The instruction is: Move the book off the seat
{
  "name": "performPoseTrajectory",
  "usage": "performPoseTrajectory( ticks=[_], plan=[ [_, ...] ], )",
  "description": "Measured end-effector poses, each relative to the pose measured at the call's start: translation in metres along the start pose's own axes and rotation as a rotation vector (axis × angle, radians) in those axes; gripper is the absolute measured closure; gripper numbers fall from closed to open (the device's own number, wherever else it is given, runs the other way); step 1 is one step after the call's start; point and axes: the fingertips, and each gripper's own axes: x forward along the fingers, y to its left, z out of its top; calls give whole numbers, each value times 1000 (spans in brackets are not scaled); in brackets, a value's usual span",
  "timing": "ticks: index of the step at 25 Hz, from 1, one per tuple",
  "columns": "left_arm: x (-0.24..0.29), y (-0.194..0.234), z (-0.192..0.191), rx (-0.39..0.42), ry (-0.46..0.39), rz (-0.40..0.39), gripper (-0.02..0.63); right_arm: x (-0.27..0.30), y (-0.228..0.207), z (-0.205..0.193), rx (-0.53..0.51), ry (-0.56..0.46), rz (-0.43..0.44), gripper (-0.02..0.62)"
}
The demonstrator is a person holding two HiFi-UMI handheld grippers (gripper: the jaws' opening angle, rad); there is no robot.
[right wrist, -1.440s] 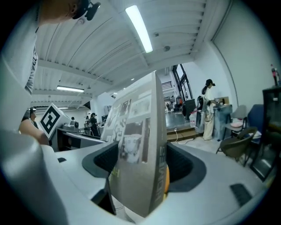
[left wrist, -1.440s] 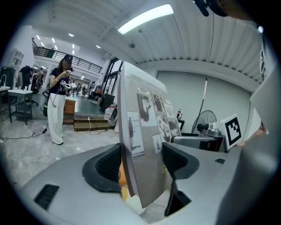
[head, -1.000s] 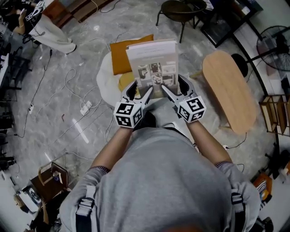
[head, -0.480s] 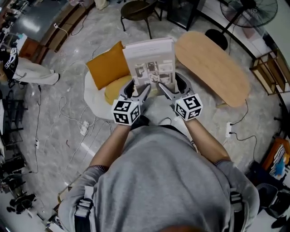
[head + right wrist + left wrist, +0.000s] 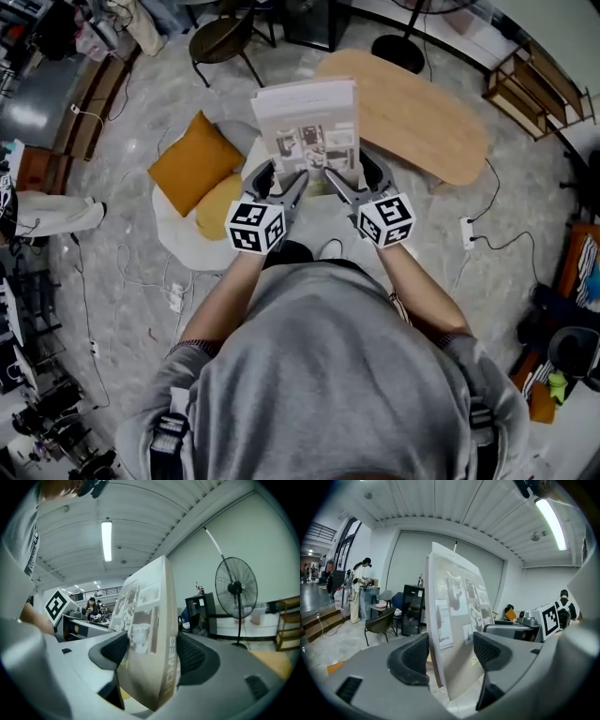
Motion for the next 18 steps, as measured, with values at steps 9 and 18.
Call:
performPoseTrajectory(
  ticks=[9, 18],
  plan=[
    [58, -18, -3, 44, 47, -133, 285, -12, -50, -9, 32, 2, -143, 264],
    [163, -19, 5, 73, 113, -242, 285, 7, -142, -12, 77, 32, -256, 268]
  ],
)
